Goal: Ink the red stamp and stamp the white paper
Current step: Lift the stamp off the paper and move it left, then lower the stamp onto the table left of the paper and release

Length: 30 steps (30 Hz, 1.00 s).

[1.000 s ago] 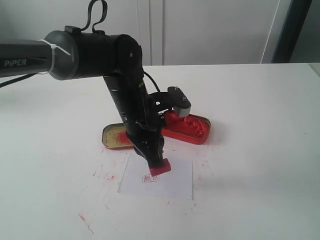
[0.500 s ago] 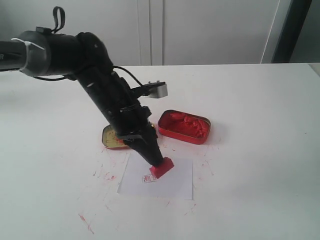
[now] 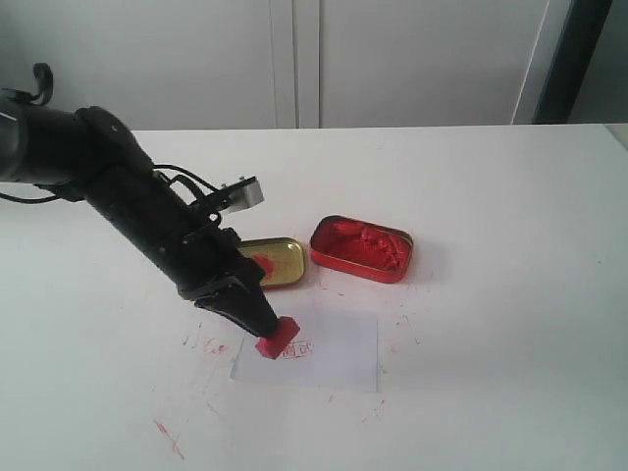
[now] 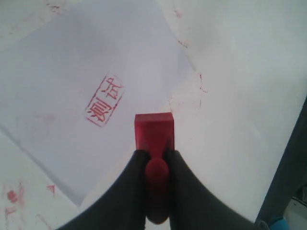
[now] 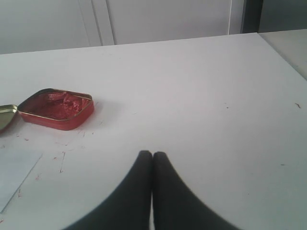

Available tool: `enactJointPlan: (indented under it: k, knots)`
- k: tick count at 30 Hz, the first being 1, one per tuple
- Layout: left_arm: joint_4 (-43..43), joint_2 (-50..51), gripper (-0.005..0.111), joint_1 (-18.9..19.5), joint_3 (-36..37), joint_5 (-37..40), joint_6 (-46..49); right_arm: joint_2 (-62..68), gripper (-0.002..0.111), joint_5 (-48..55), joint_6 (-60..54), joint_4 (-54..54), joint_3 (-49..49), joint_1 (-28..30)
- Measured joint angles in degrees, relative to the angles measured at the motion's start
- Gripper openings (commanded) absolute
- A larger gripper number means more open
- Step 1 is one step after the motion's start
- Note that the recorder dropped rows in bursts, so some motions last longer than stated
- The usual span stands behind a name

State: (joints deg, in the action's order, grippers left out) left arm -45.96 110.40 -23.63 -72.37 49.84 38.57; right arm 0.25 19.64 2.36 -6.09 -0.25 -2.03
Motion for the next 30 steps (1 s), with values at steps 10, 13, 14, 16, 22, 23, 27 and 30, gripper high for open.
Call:
enactJointPlan:
  k: [10, 13, 14, 16, 22, 23, 27, 30]
  knots:
    - [-12.2, -4.4, 0.000, 8.3, 10.6, -0.1, 9.1, 0.0, 0.000, 0.0, 0.0, 0.0, 0.0, 0.0]
    - [-13.8, -5.2, 0.000, 10.8, 13.5, 0.1, 10.6, 0.0, 0.000, 0.0, 0.0, 0.0, 0.0, 0.0]
    - [-14.0, -5.4, 0.000, 11.5, 14.5, 0.0, 11.1, 0.0, 0.000, 0.0, 0.0, 0.0, 0.0, 0.0]
    - [-14.2, -6.1, 0.000, 12.7, 16.2, -0.1, 11.7, 0.0, 0.000, 0.0, 0.0, 0.0, 0.0, 0.0]
    - [-15.4, -8.6, 0.000, 16.0, 20.9, -2.9, 12.8, 0.0, 0.000, 0.0, 0.0, 0.0, 0.0, 0.0]
    - [-15.5, -8.8, 0.000, 16.2, 21.5, -3.7, 13.0, 0.0, 0.000, 0.0, 0.0, 0.0, 0.0, 0.0]
    - [-15.9, -9.1, 0.000, 16.3, 23.9, -7.1, 13.3, 0.0, 0.000, 0.0, 0.0, 0.0, 0.0, 0.0]
    - [-15.9, -9.2, 0.000, 16.3, 25.4, -10.3, 13.3, 0.0, 0.000, 0.0, 0.0, 0.0, 0.0, 0.0]
